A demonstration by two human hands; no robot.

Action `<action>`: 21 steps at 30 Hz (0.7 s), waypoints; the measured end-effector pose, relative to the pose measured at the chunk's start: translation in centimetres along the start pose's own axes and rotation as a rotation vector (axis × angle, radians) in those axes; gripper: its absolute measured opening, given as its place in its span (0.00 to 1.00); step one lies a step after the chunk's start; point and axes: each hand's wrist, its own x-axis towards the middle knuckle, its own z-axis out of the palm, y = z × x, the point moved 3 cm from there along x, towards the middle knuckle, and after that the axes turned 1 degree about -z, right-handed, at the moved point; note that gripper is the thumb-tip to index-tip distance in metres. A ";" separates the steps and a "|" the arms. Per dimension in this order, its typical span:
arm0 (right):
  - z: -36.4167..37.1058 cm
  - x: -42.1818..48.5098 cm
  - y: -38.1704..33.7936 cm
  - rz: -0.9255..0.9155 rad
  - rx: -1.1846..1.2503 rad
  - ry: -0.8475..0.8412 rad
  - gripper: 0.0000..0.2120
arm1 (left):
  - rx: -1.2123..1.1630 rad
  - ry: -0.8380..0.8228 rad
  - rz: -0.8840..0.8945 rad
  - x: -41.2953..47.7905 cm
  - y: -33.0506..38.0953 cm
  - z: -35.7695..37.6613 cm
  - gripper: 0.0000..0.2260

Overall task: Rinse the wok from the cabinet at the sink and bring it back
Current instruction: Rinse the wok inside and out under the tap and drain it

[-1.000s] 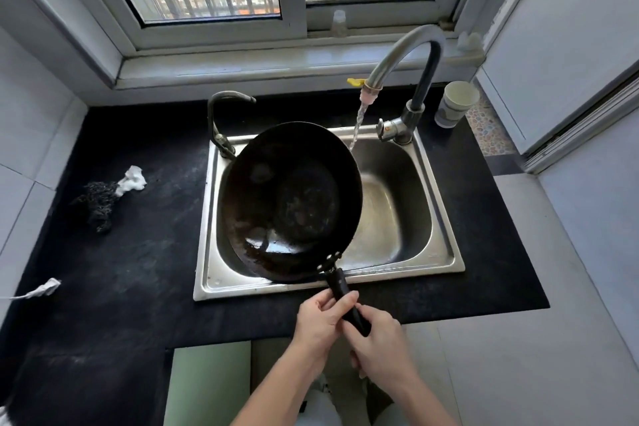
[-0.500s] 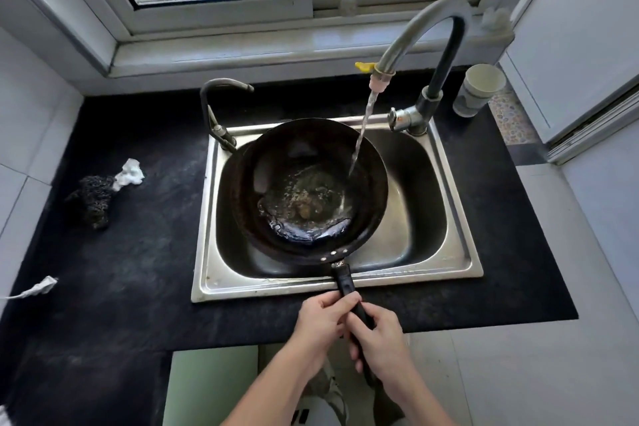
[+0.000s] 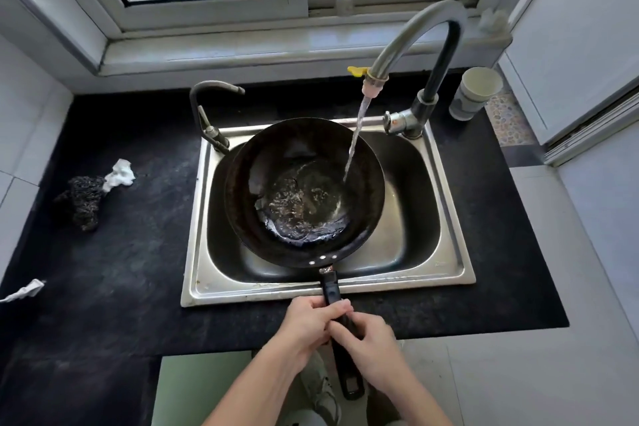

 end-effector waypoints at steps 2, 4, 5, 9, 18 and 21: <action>-3.4 0.7 -0.8 0.005 -0.073 0.012 0.26 | -0.024 -0.004 0.001 0.0 0.0 0.3 0.06; -8.0 2.8 -3.1 -0.064 -0.151 0.125 0.26 | -0.032 0.000 -0.005 -0.3 0.2 0.4 0.07; -10.4 4.5 -4.6 -0.120 -0.212 0.214 0.24 | -0.033 0.003 -0.007 -0.4 0.2 0.4 0.08; -17.1 11.6 -12.5 -0.273 -0.222 0.505 0.18 | -0.034 0.023 -0.012 -0.7 0.1 0.5 0.09; -18.5 19.9 -18.6 -0.289 -0.397 0.687 0.19 | -0.024 0.055 -0.015 -0.8 0.3 0.6 0.09; -19.1 20.2 -18.3 -0.320 -0.439 0.715 0.16 | -0.017 0.059 -0.007 -0.8 0.3 0.5 0.09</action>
